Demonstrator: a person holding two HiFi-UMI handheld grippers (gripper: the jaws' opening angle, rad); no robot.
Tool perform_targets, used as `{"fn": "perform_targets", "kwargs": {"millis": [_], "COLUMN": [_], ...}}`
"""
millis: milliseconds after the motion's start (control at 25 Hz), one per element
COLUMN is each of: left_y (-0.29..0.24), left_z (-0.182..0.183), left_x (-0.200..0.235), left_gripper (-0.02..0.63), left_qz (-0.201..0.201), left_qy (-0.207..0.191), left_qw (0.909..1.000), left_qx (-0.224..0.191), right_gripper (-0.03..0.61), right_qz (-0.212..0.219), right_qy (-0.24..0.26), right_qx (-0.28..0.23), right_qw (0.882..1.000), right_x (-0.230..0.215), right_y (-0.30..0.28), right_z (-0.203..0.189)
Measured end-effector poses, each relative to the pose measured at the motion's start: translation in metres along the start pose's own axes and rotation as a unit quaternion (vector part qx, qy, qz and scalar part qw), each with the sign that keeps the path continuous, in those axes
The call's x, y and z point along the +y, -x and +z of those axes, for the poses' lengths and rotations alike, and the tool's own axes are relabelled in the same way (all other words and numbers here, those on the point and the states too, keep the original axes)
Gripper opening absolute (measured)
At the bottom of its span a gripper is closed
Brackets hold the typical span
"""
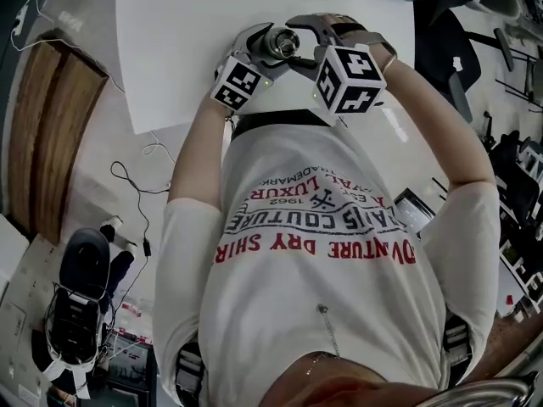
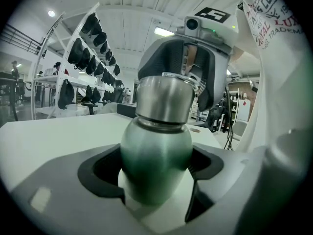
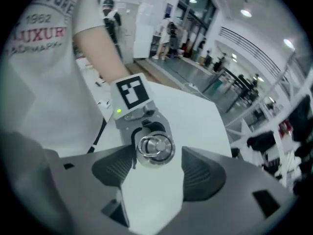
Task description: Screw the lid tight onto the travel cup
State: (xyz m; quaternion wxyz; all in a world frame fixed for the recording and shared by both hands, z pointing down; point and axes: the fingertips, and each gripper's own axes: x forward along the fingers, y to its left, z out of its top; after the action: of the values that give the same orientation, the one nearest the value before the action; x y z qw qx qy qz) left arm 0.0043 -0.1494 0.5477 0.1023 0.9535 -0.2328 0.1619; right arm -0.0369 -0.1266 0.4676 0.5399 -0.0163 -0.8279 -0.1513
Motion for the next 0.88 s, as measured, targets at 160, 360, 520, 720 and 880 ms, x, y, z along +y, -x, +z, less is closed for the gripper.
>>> {"fn": "perform_targets", "kwargs": {"millis": [160,360,520,720,880], "left_y": [0.003,0.009,0.009,0.008,0.011], "left_z": [-0.001,0.0,0.001,-0.002,-0.002], "left_x": [-0.001,-0.006,-0.007,-0.006,-0.005], "left_gripper": [0.397,0.397,0.397,0.397,0.397], "left_qz": [-0.004,-0.004,-0.005,-0.005,-0.005], "left_qy": [0.004,0.001,-0.001,0.002,0.001], "left_qw": [1.0,1.0,1.0,1.0,1.0], "left_qx": [0.005,0.005,0.006,0.008,0.008], "right_gripper": [0.299,0.298,0.25,0.249,0.247], "right_qz": [0.057,0.119,0.159,0.196,0.18], "right_qy": [0.21,0.321,0.344,0.324,0.274], "right_qx": [0.018,0.019,0.026,0.02,0.015], "right_qw": [0.976,0.939,0.925,0.925,0.945], "right_x": [0.006,0.011,0.018,0.022,0.018], "right_y": [-0.001,-0.006,-0.007,-0.007,-0.006], "right_z": [-0.004,0.005,0.005,0.002,0.012]}}
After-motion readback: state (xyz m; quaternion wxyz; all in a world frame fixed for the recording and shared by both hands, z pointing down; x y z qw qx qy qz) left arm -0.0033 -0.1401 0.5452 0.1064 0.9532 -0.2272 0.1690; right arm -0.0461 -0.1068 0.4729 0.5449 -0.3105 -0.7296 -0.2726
